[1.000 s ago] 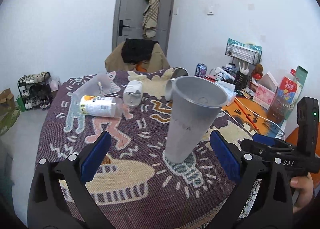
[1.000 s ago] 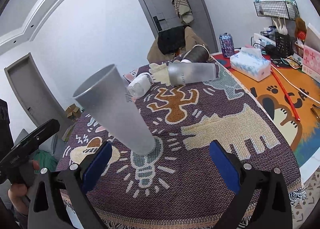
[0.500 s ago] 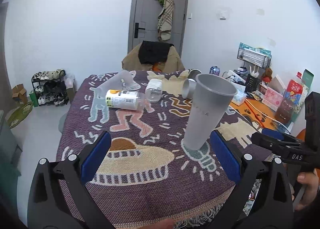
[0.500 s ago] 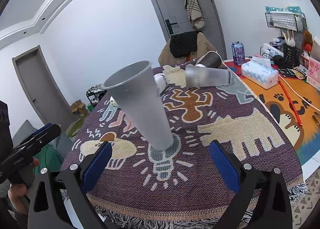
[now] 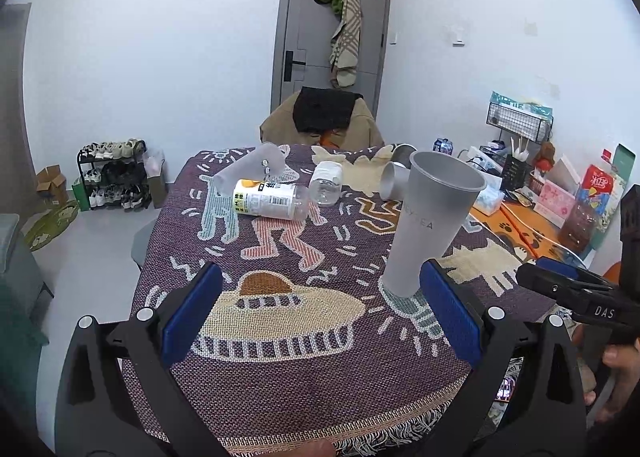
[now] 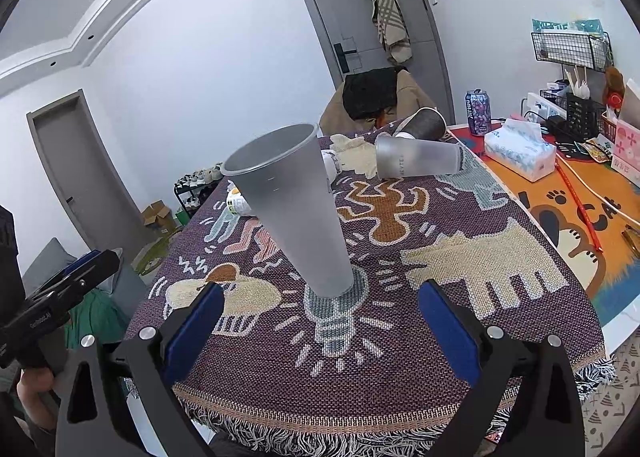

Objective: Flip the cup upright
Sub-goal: 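Open the right gripper and hold it beside the standing cup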

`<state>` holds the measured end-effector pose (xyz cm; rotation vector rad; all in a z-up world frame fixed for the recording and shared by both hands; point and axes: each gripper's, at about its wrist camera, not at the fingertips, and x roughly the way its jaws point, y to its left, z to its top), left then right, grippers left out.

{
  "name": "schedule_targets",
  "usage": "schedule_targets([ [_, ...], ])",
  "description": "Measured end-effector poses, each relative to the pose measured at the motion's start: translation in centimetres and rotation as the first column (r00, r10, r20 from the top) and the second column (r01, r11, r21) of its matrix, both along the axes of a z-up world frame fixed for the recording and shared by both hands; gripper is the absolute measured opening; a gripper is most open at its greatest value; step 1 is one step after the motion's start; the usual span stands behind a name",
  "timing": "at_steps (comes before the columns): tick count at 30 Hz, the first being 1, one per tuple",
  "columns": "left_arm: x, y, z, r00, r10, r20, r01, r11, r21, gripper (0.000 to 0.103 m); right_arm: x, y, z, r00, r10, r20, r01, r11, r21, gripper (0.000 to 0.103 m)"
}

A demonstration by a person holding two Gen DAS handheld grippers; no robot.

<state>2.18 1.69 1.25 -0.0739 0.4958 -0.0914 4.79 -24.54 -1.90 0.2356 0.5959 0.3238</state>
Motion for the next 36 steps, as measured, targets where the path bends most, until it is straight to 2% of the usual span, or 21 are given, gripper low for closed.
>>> schedule_targets([
  [36, 0.02, -0.34, -0.04, 1.0, -0.001, -0.003, 0.001, 1.0, -0.006, 0.098, 0.03, -0.48, -0.23, 1.0, -0.017, -0.011, 0.017, 1.0, 0.006, 0.095],
])
